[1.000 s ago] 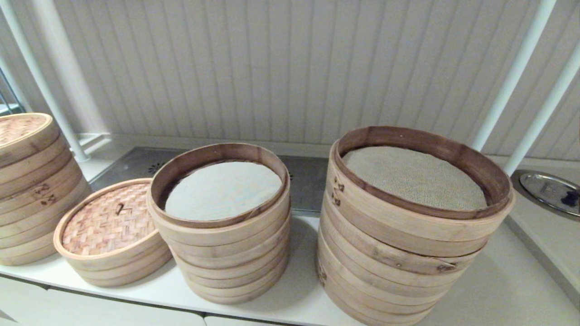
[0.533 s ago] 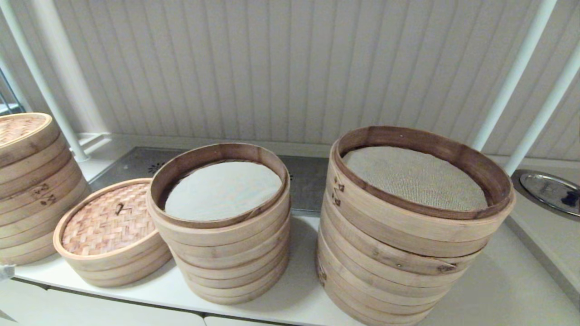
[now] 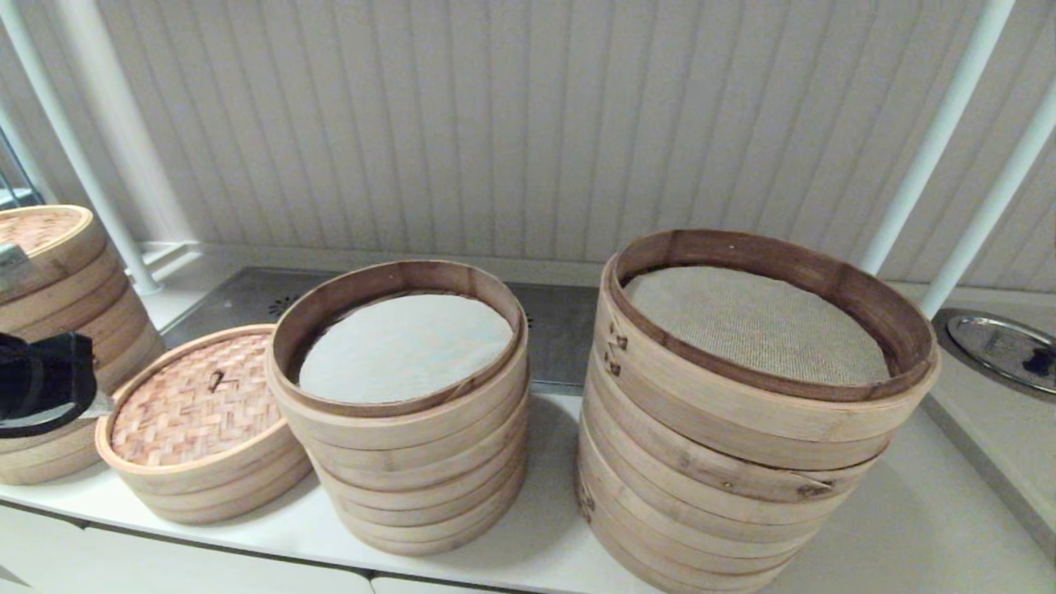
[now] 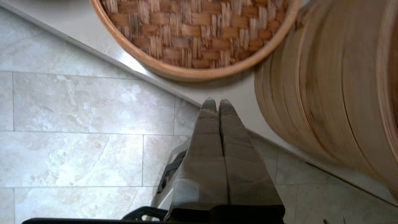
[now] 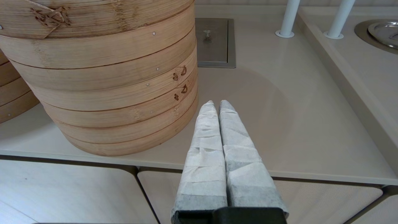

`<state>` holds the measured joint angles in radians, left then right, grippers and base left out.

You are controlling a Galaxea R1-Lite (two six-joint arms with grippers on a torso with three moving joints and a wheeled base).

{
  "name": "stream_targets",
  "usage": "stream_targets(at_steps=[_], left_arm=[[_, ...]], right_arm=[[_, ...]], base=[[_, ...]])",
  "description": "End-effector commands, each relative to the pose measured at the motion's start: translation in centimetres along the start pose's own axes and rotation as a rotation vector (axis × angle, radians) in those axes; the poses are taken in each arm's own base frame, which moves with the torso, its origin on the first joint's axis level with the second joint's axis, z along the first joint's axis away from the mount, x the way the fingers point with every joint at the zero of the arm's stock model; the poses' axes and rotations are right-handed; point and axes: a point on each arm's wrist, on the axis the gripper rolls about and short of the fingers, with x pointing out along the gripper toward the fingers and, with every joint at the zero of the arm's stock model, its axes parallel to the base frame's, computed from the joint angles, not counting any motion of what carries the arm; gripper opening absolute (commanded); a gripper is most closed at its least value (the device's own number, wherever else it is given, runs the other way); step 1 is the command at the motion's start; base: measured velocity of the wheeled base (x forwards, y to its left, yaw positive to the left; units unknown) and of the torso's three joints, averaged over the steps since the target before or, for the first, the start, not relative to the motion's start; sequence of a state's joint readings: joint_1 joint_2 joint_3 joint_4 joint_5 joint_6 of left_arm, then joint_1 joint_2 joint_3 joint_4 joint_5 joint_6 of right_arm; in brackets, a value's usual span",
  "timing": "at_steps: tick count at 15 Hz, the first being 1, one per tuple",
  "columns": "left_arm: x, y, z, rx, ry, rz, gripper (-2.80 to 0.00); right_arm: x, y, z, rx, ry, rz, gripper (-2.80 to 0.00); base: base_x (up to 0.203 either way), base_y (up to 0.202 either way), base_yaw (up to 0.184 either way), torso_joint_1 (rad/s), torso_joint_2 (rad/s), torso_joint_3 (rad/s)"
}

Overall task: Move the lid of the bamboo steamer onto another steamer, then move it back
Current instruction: Pick up the steamer

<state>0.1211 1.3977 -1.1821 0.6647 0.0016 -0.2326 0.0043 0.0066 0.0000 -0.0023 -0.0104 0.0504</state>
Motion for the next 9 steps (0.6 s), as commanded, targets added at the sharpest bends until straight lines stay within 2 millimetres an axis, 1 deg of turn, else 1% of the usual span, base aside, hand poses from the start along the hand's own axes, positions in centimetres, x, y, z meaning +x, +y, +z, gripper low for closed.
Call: stream_targets(at_steps=[1,3,5,8,9], left_arm=[[3.7,0.4,1.7,-0.024,0.081,0.037,-2.8],[5.6,0.9,3.1,-0.041,0.092,0.044,-2.8],[7.0,1.1,4.3,-0.054,0.1,0.024,-2.8],[9.1,1.2,5.3,-0.054,0.124,0.014,-2.8],[9.8,1.3,5.4,-0.041,0.136,0.011,0.0]], right_arm=[[0.0,0.0,-0.1,0.0,0.002,0.0,-2.8],[0.0,0.0,-0.1,0.0,0.002,0.001,-2.8],[0.0,0.0,-0.1,0.0,0.003,0.0,-2.8],[0.0,0.0,-0.1,0.0,0.002,0.001,-2.8],[0.0,0.0,-0.1,0.0,0.003,0.0,-2.8]], base=[[0.0,0.0,0.0,0.0,0.0,0.0],[0.0,0.0,0.0,0.0,0.0,0.0],[0.0,0.0,0.0,0.0,0.0,0.0],[0.0,0.0,0.0,0.0,0.0,0.0],[0.0,0.0,0.0,0.0,0.0,0.0]])
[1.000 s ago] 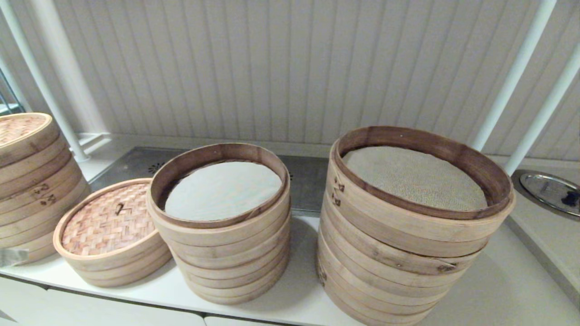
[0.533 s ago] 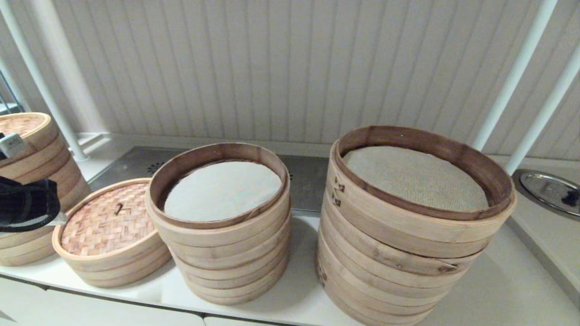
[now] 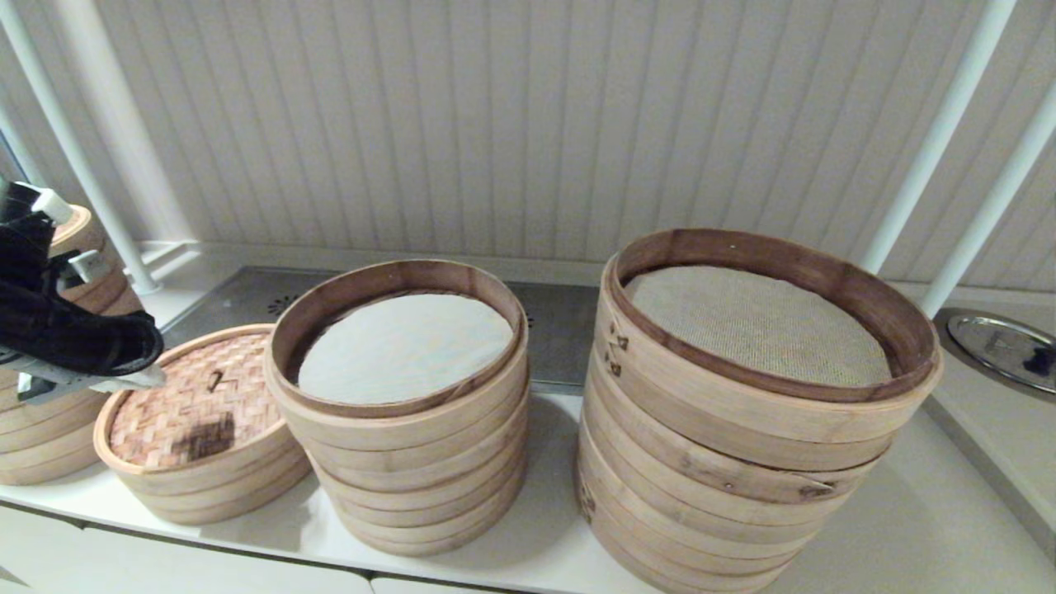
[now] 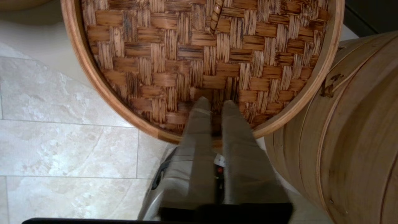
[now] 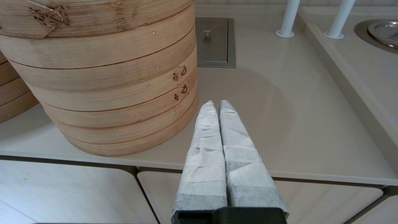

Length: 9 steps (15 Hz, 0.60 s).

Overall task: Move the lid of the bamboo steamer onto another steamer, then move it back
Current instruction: Pick up the steamer

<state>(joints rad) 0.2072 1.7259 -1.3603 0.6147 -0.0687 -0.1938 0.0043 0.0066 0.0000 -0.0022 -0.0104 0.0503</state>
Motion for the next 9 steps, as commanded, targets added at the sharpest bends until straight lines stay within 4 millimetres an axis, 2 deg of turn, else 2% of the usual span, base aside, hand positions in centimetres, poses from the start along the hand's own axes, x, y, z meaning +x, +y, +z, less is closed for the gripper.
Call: stream_targets(at_steps=[1,9], left_arm=[[1.8,0.1,0.4,0.003,0.039,0.006,0.0],[6.1,0.1,2.4,-0.005,0.08,-0.032,0.0]], right_arm=[[0.0,0.0,-0.1,0.0,0.002,0.0,-2.8],[0.0,0.0,-0.1,0.0,0.002,0.0,-2.8]], base=[[0.0,0.0,0.0,0.0,0.0,0.0],[0.0,0.0,0.0,0.0,0.0,0.0]])
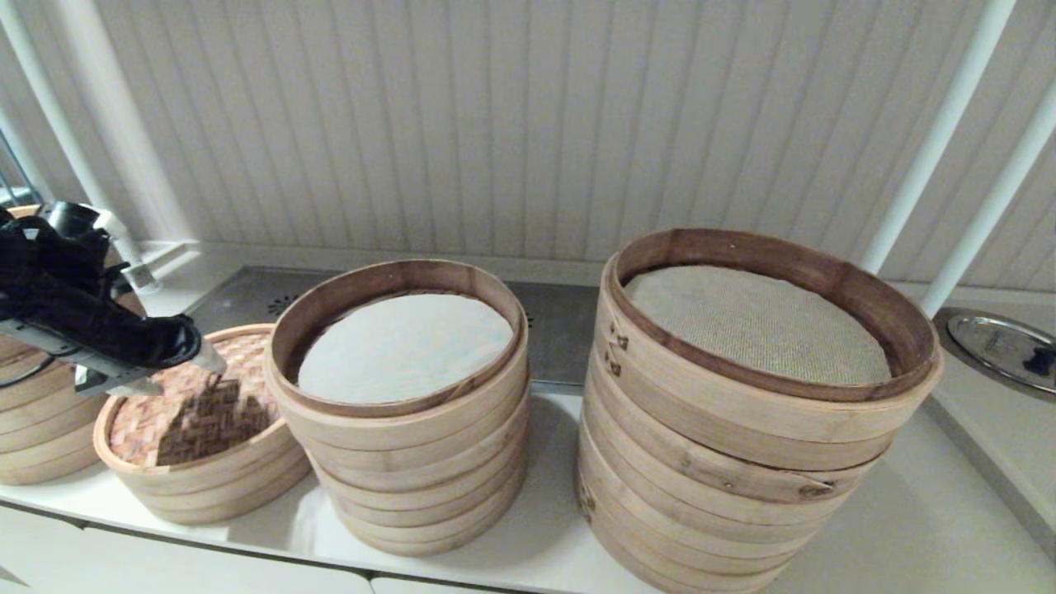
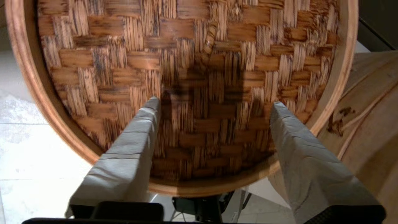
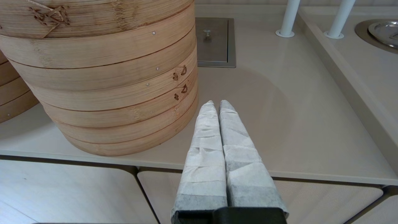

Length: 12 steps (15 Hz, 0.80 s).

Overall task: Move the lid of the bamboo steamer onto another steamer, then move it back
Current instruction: Pick up the steamer

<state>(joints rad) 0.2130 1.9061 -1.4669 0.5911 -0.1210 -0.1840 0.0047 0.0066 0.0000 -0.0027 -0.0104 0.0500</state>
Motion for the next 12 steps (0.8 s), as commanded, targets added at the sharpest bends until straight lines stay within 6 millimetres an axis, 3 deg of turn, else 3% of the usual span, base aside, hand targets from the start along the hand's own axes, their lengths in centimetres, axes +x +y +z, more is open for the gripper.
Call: stream_targets(at_steps=[1,7,12], left_arm=[[1.5,0.2,0.4,-0.007,0.029,-0.004,0.0],[3.0,0.2,0.8,-0.015,0.053,-0.014,0.0],[2.9,0.3,1.0,-0.013,0.045,-0.015,0.0]], right_arm=[[0.0,0.0,-0.1,0.001,0.002,0.001,-2.8],[0.0,0.0,-0.1,0.001,0.002,-0.001,-2.8],[0.0,0.0,-0.1,0.001,0.002,-0.001,-2.8]], base=[[0.0,0.0,0.0,0.0,0.0,0.0],[0.0,0.0,0.0,0.0,0.0,0.0],[0.0,0.0,0.0,0.0,0.0,0.0]])
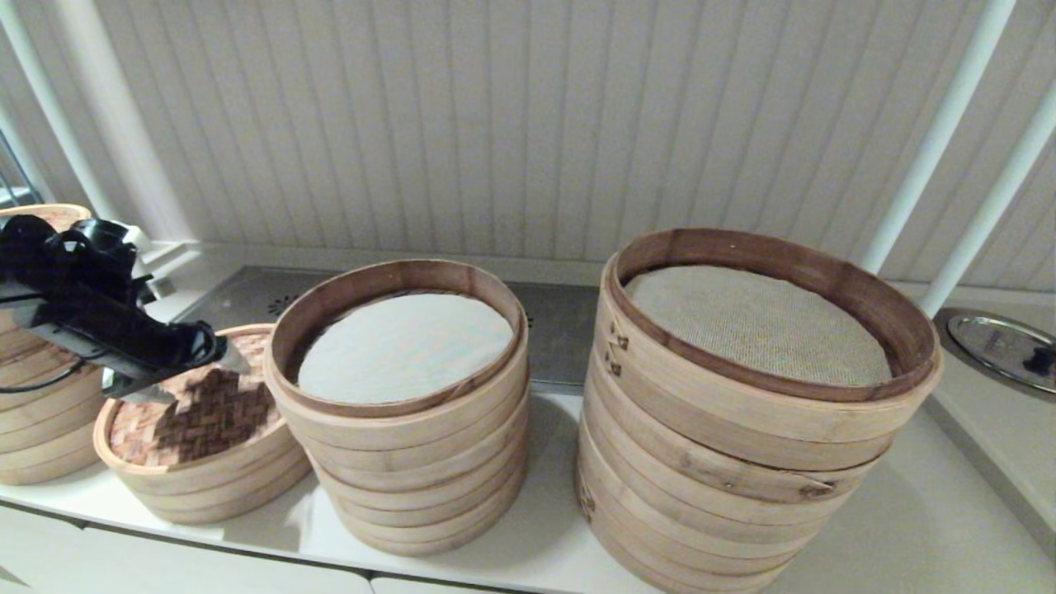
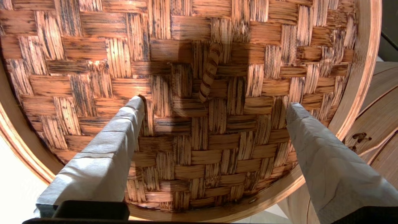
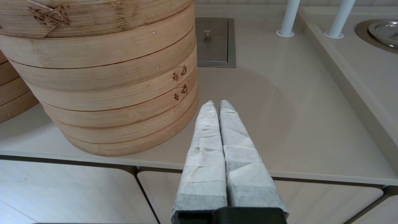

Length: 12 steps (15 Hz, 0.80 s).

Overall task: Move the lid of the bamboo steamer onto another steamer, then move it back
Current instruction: Pick up the steamer

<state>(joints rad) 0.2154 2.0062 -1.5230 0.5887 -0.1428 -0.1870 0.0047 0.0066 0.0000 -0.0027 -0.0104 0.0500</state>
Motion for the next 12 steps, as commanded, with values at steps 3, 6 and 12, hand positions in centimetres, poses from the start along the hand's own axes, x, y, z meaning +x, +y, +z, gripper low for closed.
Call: stream_targets(at_steps=[3,6,12], left_arm=[[-0.3,-0.1,0.3,-0.005,-0.025,-0.002,0.0],[-0.7,0.1,0.4,-0.003,-0.04,0.02,0.0],[-0.7,0.4,1.2,0.072,-0.098,0.088,0.0]], right_arm=[[0.0,0.0,-0.1,0.001,0.002,0.001,-2.8],[0.0,0.0,-0.1,0.001,0.002,-0.001,-2.8],[0.0,0.0,-0.1,0.001,0.002,-0.001,-2.8]], base=[[0.0,0.0,0.0,0.0,0.0,0.0],[0.0,0.0,0.0,0.0,0.0,0.0],[0.0,0.0,0.0,0.0,0.0,0.0]])
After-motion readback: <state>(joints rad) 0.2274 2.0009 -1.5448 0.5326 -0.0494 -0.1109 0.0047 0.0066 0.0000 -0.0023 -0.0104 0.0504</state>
